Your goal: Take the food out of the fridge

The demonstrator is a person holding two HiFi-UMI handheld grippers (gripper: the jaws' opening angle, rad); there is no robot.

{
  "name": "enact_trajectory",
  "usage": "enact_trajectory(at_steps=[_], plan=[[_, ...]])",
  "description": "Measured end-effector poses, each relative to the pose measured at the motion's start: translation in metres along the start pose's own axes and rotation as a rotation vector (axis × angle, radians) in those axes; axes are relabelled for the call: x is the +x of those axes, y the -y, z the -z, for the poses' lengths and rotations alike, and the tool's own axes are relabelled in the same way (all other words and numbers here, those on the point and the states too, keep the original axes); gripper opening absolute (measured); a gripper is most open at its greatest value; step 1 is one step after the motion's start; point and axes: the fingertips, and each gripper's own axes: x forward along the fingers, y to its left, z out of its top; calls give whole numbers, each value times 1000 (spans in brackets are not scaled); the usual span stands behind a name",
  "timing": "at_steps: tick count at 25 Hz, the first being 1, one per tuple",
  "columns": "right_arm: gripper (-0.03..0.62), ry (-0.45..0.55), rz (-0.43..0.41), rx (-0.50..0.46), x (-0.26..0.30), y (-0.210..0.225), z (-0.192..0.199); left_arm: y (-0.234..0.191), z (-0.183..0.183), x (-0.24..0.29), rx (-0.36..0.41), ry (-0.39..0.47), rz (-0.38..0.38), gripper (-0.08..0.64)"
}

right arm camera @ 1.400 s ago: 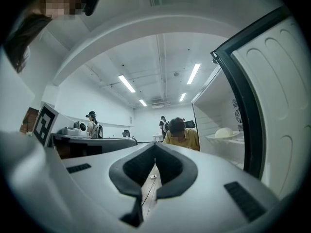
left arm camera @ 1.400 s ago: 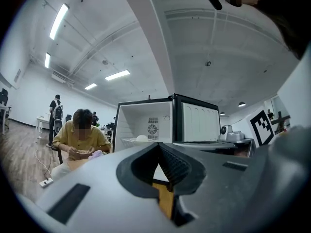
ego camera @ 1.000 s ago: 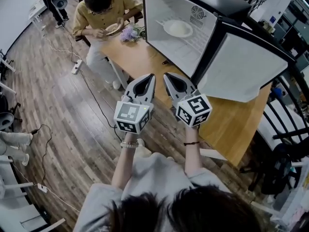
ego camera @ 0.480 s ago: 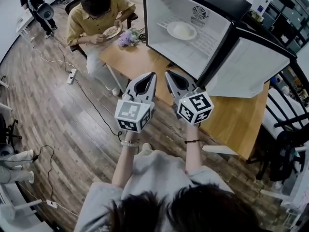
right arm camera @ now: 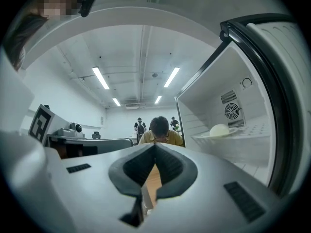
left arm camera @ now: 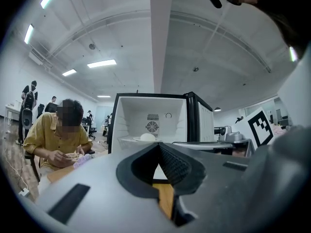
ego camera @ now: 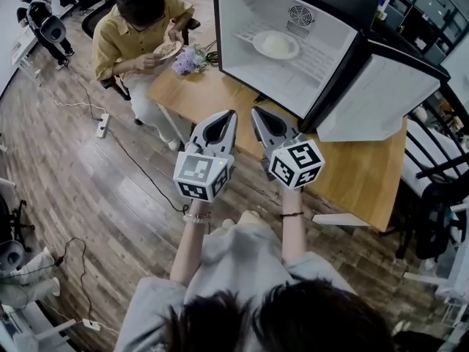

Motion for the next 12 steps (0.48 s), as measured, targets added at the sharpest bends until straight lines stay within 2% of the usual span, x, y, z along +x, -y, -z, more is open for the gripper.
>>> enact_trajectory(at_steps=[6,12], plan=[[9,1,32,12,10,23,-8,-3,-3,22,-8,-3,31,8],[9,5,24,21,14,42,-17,-4,-6,53,-25,-3,57,8]])
